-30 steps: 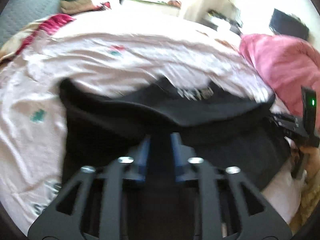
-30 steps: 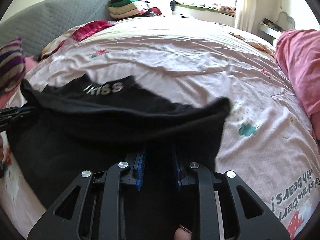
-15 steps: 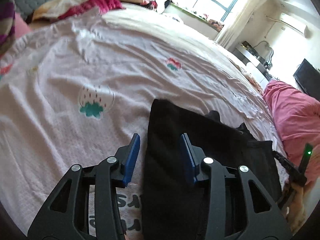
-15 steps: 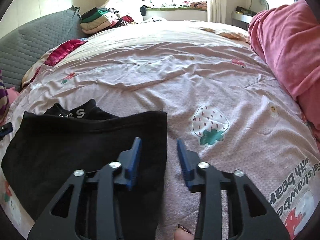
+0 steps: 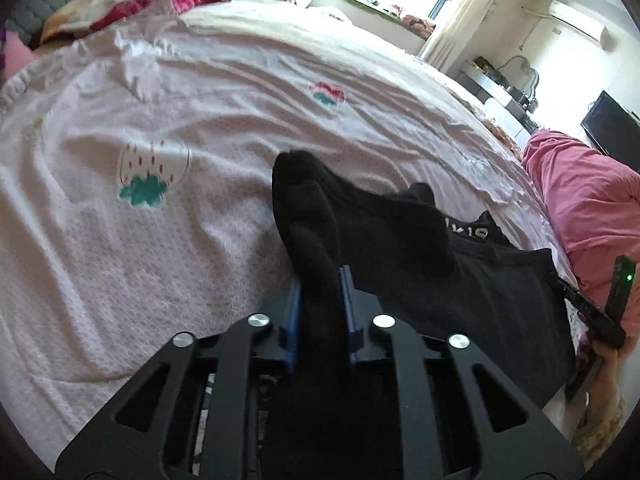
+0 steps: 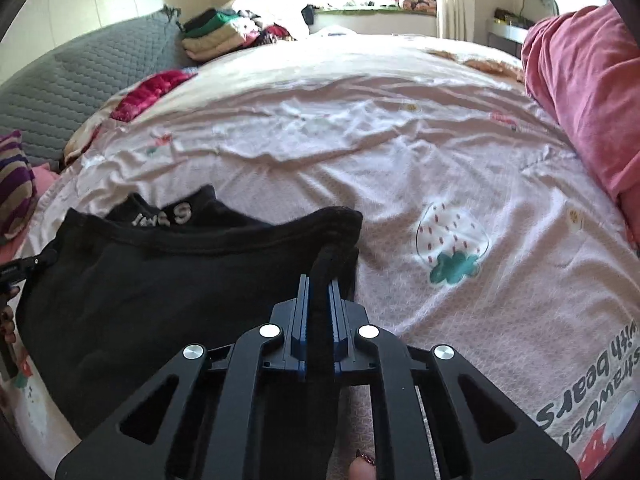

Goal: Fold small clothes
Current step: 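Pinch the folded bundle edge with both grippers, press flat, open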

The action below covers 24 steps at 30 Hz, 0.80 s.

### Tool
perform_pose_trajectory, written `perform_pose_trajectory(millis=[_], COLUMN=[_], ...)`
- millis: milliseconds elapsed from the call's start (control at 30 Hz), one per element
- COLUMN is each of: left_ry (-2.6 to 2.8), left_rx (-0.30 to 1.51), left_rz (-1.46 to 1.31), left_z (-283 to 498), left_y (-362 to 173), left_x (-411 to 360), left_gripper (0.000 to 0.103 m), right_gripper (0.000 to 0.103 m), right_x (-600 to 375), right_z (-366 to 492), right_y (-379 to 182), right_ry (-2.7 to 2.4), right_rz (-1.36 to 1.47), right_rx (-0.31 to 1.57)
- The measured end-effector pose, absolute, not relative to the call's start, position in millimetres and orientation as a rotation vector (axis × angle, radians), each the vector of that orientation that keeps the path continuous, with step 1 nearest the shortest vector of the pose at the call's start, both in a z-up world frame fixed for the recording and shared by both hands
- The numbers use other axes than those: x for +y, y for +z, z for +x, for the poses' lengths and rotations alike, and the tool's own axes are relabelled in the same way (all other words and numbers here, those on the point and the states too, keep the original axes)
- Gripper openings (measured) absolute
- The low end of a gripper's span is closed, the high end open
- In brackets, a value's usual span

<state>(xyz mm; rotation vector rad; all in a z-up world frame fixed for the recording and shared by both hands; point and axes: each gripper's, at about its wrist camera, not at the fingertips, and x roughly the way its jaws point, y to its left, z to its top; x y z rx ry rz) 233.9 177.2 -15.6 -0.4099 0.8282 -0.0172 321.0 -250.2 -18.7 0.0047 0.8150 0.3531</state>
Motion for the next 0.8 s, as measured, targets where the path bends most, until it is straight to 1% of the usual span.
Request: perform_pose_trajectory(millis=[67,233,300,467,600,633,667,733,767,800], left_ry=[-0.020,-0.012,0.007,0.051,0.071,0.081,0.085,0.086,0.085,0.085], left_rx=[0.789,0.711,0.725,0.827,0.842,0.844,0.852,0.858,0.861,0.863], left_rz=[-0.404,-0.391,-0.391,-0.417,-0.398,-0.385,-0.375,-0.365,-0.362,-0.360], left_z=[231.3,226.5,229.1,238.3,235.5,234.1,233.1,230.8,229.8,228.8], left_y=[-7.6,6.7,0.8,-26.3,-24.6,-22.8,-21.7,-19.5,-18.6,-18.0], left_x=[178.1,184.3,185.8,188.7,187.3,186.0,184.7,182.7,181.4,179.9], left_gripper=[0.005,0.005,0.005,0.006,0.014,0.017,0.018,0.023,0.025,0.030], right_gripper=[0.006,0.006,0.006,0.007,0.010,0.012,0.016,0.019,0.025,0.028], right_x=[-252.5,-256.1,-252.7,-242.4,-239.9,-239.6,-239.3,-239.1,-239.2,-240.0], right_z=[320.4,322.9,324.8,327.8,325.3,324.5,323.6,321.5,320.2,319.0], right_y=[-12.5,-3.1,-8.0,-25.4,-29.7,-31.2,-32.4,-32.7,-32.1,-31.3], right_ry=[0.347,0.326,0.302,0.254,0.215,0.207,0.197,0.185,0.173,0.163], right_rz=[0.018,0.043,0.004,-0.086,-0.114,-0.118,-0.124,-0.132,-0.138,-0.138], right_rx=[0.780,0.722,0.735,0.797,0.811,0.817,0.819,0.817,0.817,0.816])
